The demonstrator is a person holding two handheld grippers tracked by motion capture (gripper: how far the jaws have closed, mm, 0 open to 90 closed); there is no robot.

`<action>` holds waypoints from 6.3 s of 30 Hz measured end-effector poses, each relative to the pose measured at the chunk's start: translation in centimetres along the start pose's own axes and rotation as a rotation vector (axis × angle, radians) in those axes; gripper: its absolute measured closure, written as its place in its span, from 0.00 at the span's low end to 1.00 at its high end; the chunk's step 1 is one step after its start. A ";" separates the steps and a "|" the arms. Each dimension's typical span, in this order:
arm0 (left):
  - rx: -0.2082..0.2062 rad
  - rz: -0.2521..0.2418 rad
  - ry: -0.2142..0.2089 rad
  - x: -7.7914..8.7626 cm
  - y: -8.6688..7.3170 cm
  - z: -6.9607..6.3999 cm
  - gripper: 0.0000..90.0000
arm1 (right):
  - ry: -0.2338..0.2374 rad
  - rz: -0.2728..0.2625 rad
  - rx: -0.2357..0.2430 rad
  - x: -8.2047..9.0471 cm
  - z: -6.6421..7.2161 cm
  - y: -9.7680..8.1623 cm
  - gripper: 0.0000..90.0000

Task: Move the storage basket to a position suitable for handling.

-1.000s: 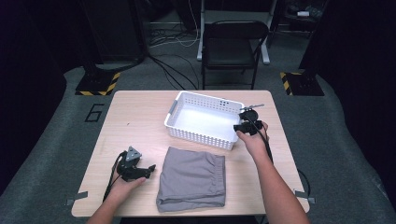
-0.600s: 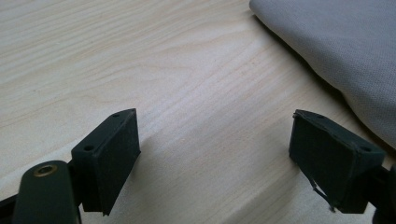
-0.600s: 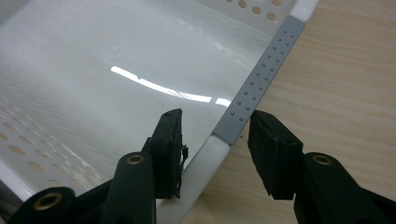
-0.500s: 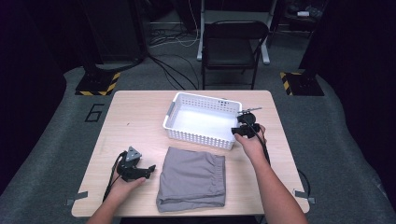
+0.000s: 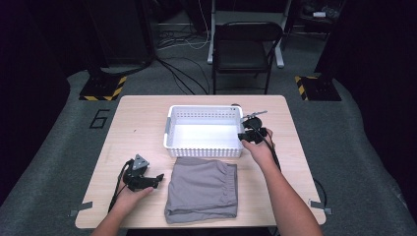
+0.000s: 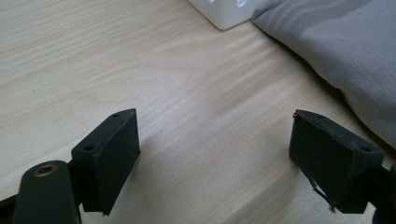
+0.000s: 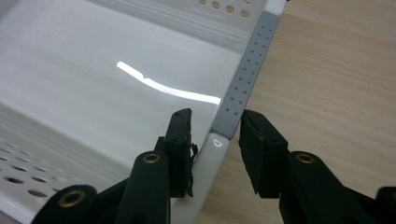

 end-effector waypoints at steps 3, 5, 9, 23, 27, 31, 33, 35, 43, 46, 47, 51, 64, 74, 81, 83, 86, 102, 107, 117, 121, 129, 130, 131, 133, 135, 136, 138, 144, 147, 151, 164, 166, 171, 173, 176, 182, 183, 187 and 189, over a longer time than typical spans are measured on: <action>0.000 -0.001 0.000 0.0 0.0 0.0 0.18 | 0.005 0.005 -0.005 0.0 0.1 0.0 0.71; 0.001 0.000 0.000 0.0 0.0 0.0 0.18 | 0.012 -0.008 0.010 -0.2 0.0 0.1 0.71; 0.000 0.000 0.000 0.0 0.0 0.0 0.18 | 0.008 0.002 0.016 -0.2 0.1 0.2 0.71; 0.001 0.002 -0.002 0.0 0.0 0.0 0.18 | 0.011 -0.007 0.026 -0.3 0.3 0.2 0.71; 0.002 0.002 -0.002 0.0 0.0 0.0 0.18 | 0.014 -0.002 0.016 -0.3 0.3 0.2 0.71; 0.002 0.002 -0.001 0.0 0.0 0.0 0.18 | 0.033 -0.011 0.012 0.1 0.3 0.3 0.60; 0.001 0.002 -0.002 0.0 0.0 0.0 0.18 | 0.029 -0.027 0.014 0.5 0.2 0.4 0.57; 0.004 0.001 0.000 0.0 0.0 -0.1 0.18 | 0.029 -0.044 0.013 1.2 0.0 0.4 0.55; 0.008 0.000 0.006 0.0 0.0 -0.1 0.18 | 0.041 -0.113 0.025 5.2 0.0 -0.3 0.51; 0.007 0.001 0.005 0.0 0.0 -0.1 0.18 | 0.041 -0.138 0.043 6.9 0.2 -1.3 0.51; 0.006 0.001 0.005 0.0 0.0 -0.1 0.18 | 0.047 -0.148 0.044 7.9 0.3 -2.1 0.51; 0.005 0.003 0.006 0.0 0.0 -0.1 0.18 | 0.071 -0.145 0.053 8.8 0.7 -3.6 0.51; 0.006 0.002 0.006 0.0 0.0 -0.1 0.18 | 0.182 -0.066 0.035 7.1 2.9 -7.6 0.46; 0.004 0.001 0.002 0.1 0.0 -0.1 0.18 | 0.249 -0.047 0.083 5.5 4.8 -8.7 0.32; 0.003 0.001 0.002 0.1 0.0 -0.1 0.18 | 0.282 -0.040 0.101 4.5 5.1 -9.2 0.26; 0.003 0.001 0.002 0.1 0.0 -0.1 0.18 | 0.289 -0.035 0.104 4.1 5.1 -9.3 0.25; 0.003 0.000 0.002 0.1 0.0 -0.1 0.18 | 0.283 -0.004 0.106 3.0 5.2 -9.5 0.22; -0.006 0.007 -0.002 0.1 0.0 -0.1 0.18 | 0.298 0.025 0.134 1.2 5.1 -9.8 0.16; -0.006 0.006 -0.002 0.1 0.0 -0.1 0.18 | 0.272 0.017 0.180 1.2 5.6 -10.0 0.20; -0.006 0.007 -0.002 0.1 0.0 -0.1 0.18 | 0.331 0.019 0.171 1.6 6.0 -10.0 0.35; -0.006 0.008 -0.002 0.1 0.0 -0.1 0.18 | 0.366 0.015 0.151 1.9 6.1 -10.0 0.35; -0.007 0.007 -0.002 0.1 0.0 -0.1 0.18 | 0.379 0.050 0.128 2.9 6.4 -10.2 0.40; -0.006 0.007 -0.002 0.1 0.0 -0.1 0.18 | 0.380 0.059 0.118 2.9 6.3 -10.2 0.41; -0.006 0.007 -0.002 0.1 0.0 -0.1 0.18 | 0.382 0.062 0.118 2.9 6.2 -10.3 0.42; -0.006 0.007 -0.003 0.1 0.0 -0.1 0.18 | 0.382 0.071 0.115 2.8 5.8 -10.4 0.44; -0.006 0.007 -0.003 0.1 0.0 -0.1 0.18 | 0.379 0.081 0.093 2.8 5.7 -10.4 0.47; -0.005 0.006 -0.003 0.1 0.0 -0.1 0.18 | 0.375 0.082 0.090 2.8 5.8 -10.4 0.48; -0.006 0.009 -0.005 0.2 0.0 -0.1 0.19 | 0.373 0.073 0.126 2.7 5.7 -10.4 0.52; -0.006 0.014 -0.007 0.2 0.2 -0.6 0.25 | 0.350 0.062 0.169 2.8 6.4 -10.5 0.60; 0.000 0.036 -0.030 0.4 0.5 -0.9 0.32 | 0.332 0.052 0.195 2.8 6.9 -10.6 0.65; 0.058 0.030 -0.059 0.4 0.9 -1.5 0.37 | 0.340 0.045 0.185 2.9 7.1 -10.6 0.73; 0.121 0.016 -0.152 1.3 2.5 -4.2 0.46 | 0.314 0.022 0.242 3.5 7.5 -10.5 0.82; 0.126 0.019 -0.163 1.1 2.7 -4.7 0.48 | 0.317 0.016 0.238 3.7 7.6 -10.5 0.82; 0.148 0.029 -0.171 0.7 2.8 -5.6 0.47 | 0.316 0.010 0.256 3.8 7.7 -10.5 0.82; 0.154 0.030 -0.179 0.4 2.8 -5.8 0.47 | 0.314 0.007 0.245 3.7 7.7 -10.5 0.82; 0.141 0.044 -0.187 0.1 2.7 -6.5 0.46 | 0.321 0.008 0.251 3.6 7.6 -10.6 0.82; 0.110 0.069 -0.177 0.6 2.4 -7.4 0.45 | 0.321 0.010 0.243 3.7 7.5 -10.6 0.82; 0.096 0.070 -0.178 0.8 2.3 -7.4 0.45 | 0.319 0.010 0.241 3.7 7.6 -10.6 0.82; 0.107 0.081 -0.168 1.6 1.9 -8.1 0.45 | 0.315 0.011 0.229 3.6 7.6 -10.7 0.82; 0.088 0.099 -0.167 1.8 1.8 -8.5 0.45 | 0.318 0.013 0.243 3.6 7.5 -10.7 0.82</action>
Point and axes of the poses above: each handheld gripper's, and its own axes: x roughly backward along the jaws, y roughly out of its top, z roughly to its left, the point moved 2 cm from there along -x, roughly forward along the jaws, and after that the axes turned 10 degrees about -z, right-handed, at the moved point
